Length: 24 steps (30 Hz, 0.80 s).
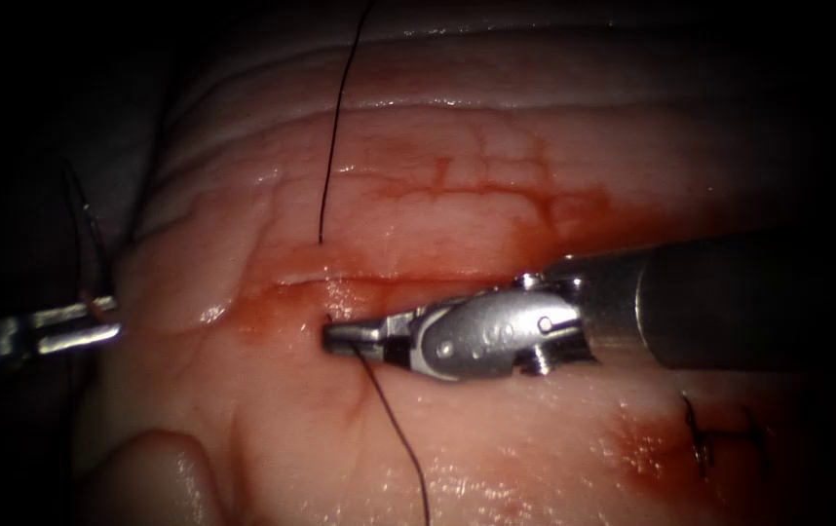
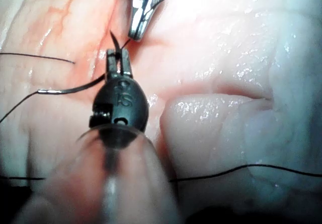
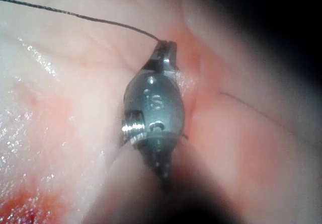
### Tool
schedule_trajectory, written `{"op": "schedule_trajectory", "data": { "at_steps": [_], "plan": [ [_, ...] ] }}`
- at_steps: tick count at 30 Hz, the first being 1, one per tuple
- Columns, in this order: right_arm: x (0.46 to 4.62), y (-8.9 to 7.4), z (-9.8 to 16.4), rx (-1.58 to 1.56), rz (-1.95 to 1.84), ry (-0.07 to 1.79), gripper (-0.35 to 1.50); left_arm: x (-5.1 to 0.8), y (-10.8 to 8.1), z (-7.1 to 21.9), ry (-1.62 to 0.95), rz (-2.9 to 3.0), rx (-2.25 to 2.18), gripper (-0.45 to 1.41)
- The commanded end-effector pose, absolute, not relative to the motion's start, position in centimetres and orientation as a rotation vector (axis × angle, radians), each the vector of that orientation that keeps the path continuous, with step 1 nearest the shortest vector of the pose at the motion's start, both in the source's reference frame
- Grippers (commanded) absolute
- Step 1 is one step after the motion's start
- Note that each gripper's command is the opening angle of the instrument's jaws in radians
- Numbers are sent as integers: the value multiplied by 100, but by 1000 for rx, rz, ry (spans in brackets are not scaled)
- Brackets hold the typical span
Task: Wound Closure
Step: Use the right tool to pull the length of suture through the wound until only a short tail sticks out.
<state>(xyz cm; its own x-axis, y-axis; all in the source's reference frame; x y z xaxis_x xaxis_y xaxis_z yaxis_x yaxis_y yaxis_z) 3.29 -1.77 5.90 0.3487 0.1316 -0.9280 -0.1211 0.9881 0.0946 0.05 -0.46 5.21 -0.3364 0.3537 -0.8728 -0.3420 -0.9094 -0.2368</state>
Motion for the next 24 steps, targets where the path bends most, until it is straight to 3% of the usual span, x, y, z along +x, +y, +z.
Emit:
{"op": "schedule_trajectory", "data": {
  "at_steps": [1, 9, 23, 24],
  "plan": [
    [326, -197, 577, 13, 158, 1202, -35, -1, -48, 526, -17, 2268, -1487, -45],
    [292, -264, 501, 24, 126, 1225, -35, -5, -50, 528, -22, 2271, -1492, -45],
    [283, -341, 452, 72, 41, 1234, -35, -6, -50, 529, -25, 2273, -1493, -45],
    [284, -335, 453, 46, 29, 1247, 0, -6, -50, 529, -25, 2273, -1493, -45]
  ]
}}
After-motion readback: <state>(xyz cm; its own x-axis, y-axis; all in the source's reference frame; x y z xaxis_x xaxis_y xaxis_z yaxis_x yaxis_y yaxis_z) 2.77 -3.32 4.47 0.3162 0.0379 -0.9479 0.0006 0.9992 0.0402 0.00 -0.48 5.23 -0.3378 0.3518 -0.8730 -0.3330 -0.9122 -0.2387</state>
